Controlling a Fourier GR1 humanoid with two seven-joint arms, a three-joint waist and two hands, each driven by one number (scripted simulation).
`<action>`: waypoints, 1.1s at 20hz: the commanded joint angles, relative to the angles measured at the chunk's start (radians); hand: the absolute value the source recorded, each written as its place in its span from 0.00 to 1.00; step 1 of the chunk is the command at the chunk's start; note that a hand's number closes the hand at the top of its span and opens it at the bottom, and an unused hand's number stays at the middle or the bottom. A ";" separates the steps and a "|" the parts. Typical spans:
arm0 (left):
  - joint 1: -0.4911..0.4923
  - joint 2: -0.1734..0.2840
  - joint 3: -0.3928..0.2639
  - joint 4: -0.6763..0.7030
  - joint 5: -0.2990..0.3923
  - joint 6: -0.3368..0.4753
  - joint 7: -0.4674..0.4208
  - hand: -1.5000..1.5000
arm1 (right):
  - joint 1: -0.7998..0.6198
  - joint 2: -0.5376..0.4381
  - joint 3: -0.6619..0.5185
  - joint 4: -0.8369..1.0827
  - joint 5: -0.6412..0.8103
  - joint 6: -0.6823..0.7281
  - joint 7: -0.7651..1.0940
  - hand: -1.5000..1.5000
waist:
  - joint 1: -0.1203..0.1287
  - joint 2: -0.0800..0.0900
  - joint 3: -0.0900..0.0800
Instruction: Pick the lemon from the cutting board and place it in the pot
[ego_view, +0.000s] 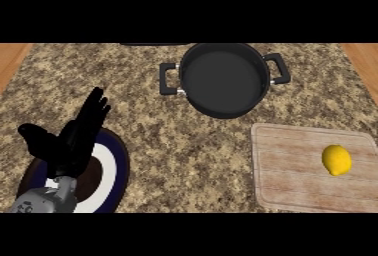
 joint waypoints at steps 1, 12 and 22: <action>-0.050 -0.032 -0.013 0.016 -0.040 0.022 0.024 0.50 | -0.051 -0.037 0.020 -0.050 -0.048 0.069 0.208 0.00 | 0.012 0.004 0.001; 0.018 -0.011 0.051 -0.046 -0.032 -0.061 0.050 0.50 | -0.203 0.121 0.235 0.112 0.136 0.149 0.296 0.00 | 0.031 0.005 0.002; -0.003 -0.093 0.071 0.000 -0.106 -0.068 0.050 0.50 | -0.183 0.306 0.226 0.103 0.354 0.173 0.296 0.00 | 0.008 0.002 0.002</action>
